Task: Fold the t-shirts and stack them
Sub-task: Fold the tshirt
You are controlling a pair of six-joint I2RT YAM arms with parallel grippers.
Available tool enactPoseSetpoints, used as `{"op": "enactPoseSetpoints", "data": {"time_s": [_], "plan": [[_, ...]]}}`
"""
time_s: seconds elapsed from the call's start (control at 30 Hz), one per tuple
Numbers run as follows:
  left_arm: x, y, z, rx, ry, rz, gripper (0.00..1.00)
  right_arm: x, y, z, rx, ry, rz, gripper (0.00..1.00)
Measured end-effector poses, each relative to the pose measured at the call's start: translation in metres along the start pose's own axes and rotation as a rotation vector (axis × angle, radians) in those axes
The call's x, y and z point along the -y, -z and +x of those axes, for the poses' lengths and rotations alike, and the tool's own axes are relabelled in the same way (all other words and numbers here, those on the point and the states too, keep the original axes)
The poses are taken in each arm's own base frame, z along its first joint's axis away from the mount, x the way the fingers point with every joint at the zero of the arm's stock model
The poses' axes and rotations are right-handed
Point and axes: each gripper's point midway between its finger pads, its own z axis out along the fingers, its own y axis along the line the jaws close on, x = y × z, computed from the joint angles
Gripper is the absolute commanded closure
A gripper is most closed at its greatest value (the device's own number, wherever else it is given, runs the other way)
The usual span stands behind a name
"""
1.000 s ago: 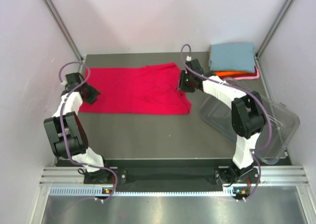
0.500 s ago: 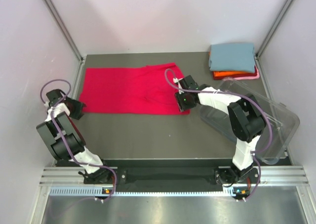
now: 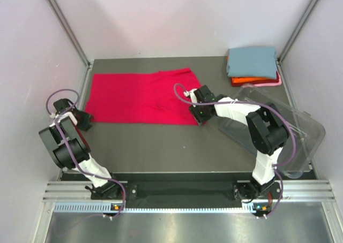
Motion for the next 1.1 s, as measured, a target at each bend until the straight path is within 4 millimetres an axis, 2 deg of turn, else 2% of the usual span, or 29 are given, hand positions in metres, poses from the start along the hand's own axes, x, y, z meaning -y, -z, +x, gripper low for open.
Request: {"op": "enactPoseSetpoints", "data": {"time_s": [0.13,0.17,0.23,0.27,0.4,0.5,0.73,1.0,1.07,1.1], "plan": [[0.0,-0.003,-0.007,0.015,-0.003,-0.012,0.73,0.0,0.001,0.0,0.001,0.03,0.002,0.63],[0.0,-0.004,-0.008,0.016,-0.005,-0.017,0.84,0.0,0.001,0.0,0.002,0.036,0.004,0.65],[-0.001,-0.005,-0.01,0.019,-0.011,-0.025,0.97,0.001,0.001,0.0,-0.001,0.044,0.009,0.71],[-0.001,-0.005,-0.01,0.021,-0.014,-0.028,1.0,0.002,0.001,0.001,-0.004,0.047,0.011,0.74],[-0.003,-0.004,-0.016,0.04,-0.027,-0.049,1.0,0.001,0.003,0.003,-0.015,0.048,0.009,0.94],[-0.007,-0.003,-0.019,0.05,-0.028,-0.076,1.0,0.001,0.007,0.004,-0.016,0.041,0.007,1.0],[-0.026,0.004,-0.022,0.08,-0.057,-0.175,1.0,-0.001,0.02,0.005,-0.01,0.028,0.002,1.0],[-0.032,0.031,-0.032,0.17,-0.075,-0.212,1.0,-0.006,0.025,0.022,-0.023,0.017,-0.019,0.99],[-0.031,0.033,-0.032,0.171,-0.077,-0.209,0.73,-0.007,0.026,0.022,-0.017,0.012,-0.026,0.98],[-0.03,0.033,-0.031,0.166,-0.076,-0.202,0.68,-0.008,0.026,0.022,-0.015,0.011,-0.03,0.98]]}}
